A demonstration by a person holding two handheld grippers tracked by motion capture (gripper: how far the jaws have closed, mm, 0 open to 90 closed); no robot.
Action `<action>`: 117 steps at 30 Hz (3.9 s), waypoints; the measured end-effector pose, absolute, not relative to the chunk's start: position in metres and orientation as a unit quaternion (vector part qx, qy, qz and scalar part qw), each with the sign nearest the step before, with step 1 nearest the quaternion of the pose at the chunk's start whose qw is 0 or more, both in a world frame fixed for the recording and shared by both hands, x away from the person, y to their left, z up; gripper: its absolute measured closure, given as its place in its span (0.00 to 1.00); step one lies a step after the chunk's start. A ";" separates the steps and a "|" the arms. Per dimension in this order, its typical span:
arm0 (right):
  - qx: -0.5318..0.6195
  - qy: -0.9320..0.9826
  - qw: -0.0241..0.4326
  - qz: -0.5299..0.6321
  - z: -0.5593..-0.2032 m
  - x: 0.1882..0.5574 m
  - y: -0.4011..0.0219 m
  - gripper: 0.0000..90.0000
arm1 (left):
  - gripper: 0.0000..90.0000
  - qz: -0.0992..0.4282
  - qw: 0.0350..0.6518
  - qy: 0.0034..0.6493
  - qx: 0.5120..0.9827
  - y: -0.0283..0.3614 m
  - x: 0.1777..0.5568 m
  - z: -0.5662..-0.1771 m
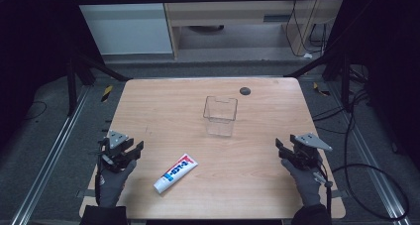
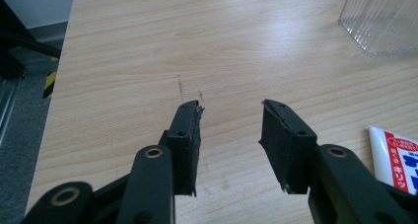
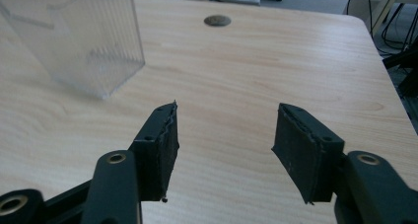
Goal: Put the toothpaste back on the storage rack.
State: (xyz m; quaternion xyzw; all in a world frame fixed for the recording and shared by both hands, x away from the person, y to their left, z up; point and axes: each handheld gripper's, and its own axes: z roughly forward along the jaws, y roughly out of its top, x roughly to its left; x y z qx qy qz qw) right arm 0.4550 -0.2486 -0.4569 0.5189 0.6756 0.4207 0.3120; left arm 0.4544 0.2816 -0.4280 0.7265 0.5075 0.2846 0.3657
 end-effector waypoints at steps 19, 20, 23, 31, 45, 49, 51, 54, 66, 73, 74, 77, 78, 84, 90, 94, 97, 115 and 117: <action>0.521 0.683 0.308 0.408 -0.457 0.447 -0.249 0.38 | 0.65 0.237 0.365 0.476 0.764 0.268 0.450 -0.431; 0.522 0.684 0.307 0.407 -0.457 0.447 -0.249 0.38 | 0.65 0.236 0.364 0.473 0.767 0.266 0.449 -0.431; 0.524 0.685 0.302 0.405 -0.459 0.447 -0.249 0.37 | 0.62 0.226 0.354 0.462 0.781 0.261 0.450 -0.431; 0.524 0.694 0.292 0.399 -0.461 0.449 -0.247 0.37 | 0.63 0.202 0.352 0.449 0.796 0.253 0.450 -0.430; 0.520 0.706 0.281 0.389 -0.462 0.451 -0.245 0.36 | 0.58 0.181 0.334 0.413 0.828 0.230 0.451 -0.425; 0.520 0.709 0.277 0.388 -0.461 0.451 -0.243 0.35 | 0.55 0.178 0.327 0.406 0.834 0.224 0.453 -0.425; 0.516 0.710 0.282 0.388 -0.461 0.451 -0.243 0.35 | 0.53 0.177 0.323 0.401 0.839 0.221 0.454 -0.424; 0.514 0.711 0.282 0.387 -0.461 0.452 -0.243 0.35 | 0.51 0.173 0.320 0.396 0.843 0.215 0.455 -0.424; 0.515 0.714 0.279 0.384 -0.461 0.453 -0.242 0.34 | 0.44 0.150 0.306 0.380 0.860 0.200 0.461 -0.424; 0.514 0.715 0.278 0.384 -0.460 0.453 -0.242 0.33 | 0.43 0.131 0.290 0.372 0.872 0.192 0.465 -0.426; 0.515 0.714 0.278 0.384 -0.460 0.453 -0.242 0.33 | 0.43 0.126 0.288 0.372 0.873 0.191 0.466 -0.426; 0.515 0.714 0.278 0.384 -0.460 0.453 -0.242 0.33 | 0.43 0.123 0.284 0.368 0.877 0.188 0.469 -0.425; 0.515 0.714 0.277 0.384 -0.460 0.453 -0.242 0.33 | 0.43 0.122 0.284 0.367 0.877 0.186 0.471 -0.425; 0.516 0.715 0.277 0.383 -0.460 0.453 -0.242 0.32 | 0.42 0.114 0.272 0.359 0.886 0.176 0.477 -0.425; 0.517 0.715 0.276 0.381 -0.460 0.453 -0.243 0.32 | 0.41 0.107 0.256 0.354 0.893 0.170 0.484 -0.429; 0.517 0.716 0.275 0.380 -0.460 0.454 -0.242 0.32 | 0.40 0.103 0.244 0.351 0.898 0.169 0.486 -0.432; 0.515 0.719 0.274 0.378 -0.461 0.454 -0.242 0.32 | 0.40 0.098 0.236 0.350 0.901 0.168 0.486 -0.436; 0.516 0.723 0.269 0.373 -0.462 0.454 -0.241 0.31 | 0.39 0.075 0.205 0.344 0.913 0.161 0.488 -0.451; 0.516 0.723 0.269 0.372 -0.462 0.454 -0.241 0.31 | 0.38 0.075 0.201 0.344 0.914 0.161 0.488 -0.452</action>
